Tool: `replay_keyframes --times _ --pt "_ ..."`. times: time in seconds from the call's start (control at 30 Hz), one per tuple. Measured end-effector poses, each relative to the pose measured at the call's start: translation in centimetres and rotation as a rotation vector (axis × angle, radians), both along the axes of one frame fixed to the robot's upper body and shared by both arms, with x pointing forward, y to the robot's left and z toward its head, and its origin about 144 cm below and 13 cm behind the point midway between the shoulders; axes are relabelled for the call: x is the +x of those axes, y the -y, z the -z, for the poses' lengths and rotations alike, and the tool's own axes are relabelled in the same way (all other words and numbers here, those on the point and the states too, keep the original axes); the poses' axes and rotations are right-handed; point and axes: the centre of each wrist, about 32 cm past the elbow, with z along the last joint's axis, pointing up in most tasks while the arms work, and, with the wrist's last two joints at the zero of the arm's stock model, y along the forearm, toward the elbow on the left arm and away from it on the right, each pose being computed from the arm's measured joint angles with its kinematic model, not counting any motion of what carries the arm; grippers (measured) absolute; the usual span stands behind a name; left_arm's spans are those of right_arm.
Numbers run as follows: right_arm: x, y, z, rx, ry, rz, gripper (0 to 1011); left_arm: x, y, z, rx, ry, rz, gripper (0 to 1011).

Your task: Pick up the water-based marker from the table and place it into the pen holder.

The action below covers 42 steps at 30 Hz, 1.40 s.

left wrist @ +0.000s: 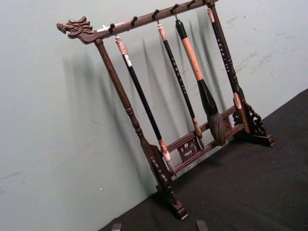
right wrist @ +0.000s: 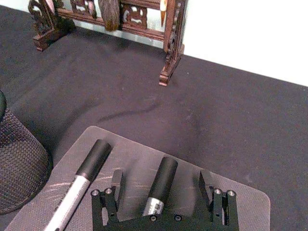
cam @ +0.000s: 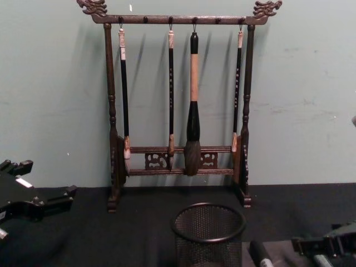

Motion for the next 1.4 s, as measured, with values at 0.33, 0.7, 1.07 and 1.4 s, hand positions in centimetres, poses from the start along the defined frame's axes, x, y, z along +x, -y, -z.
replay_keyframes --times 0.33,0.7,1.07,1.4 --pt "0.0 -0.1 0.5 -0.004 -0.021 0.002 1002 0.0 0.0 0.0 0.0 0.0 0.0 1001" --pt "-0.1 -0.2 1.0 -0.005 -0.039 0.0 1002 0.0 0.0 0.0 0.0 0.0 0.0 1001" --pt "-0.2 -0.3 1.3 -0.004 -0.052 -0.002 1002 0.0 0.0 0.0 0.0 0.0 0.0 1001" --pt "-0.3 -0.3 1.4 -0.007 -0.053 -0.002 1002 0.0 0.0 0.0 0.0 0.0 0.0 1001"
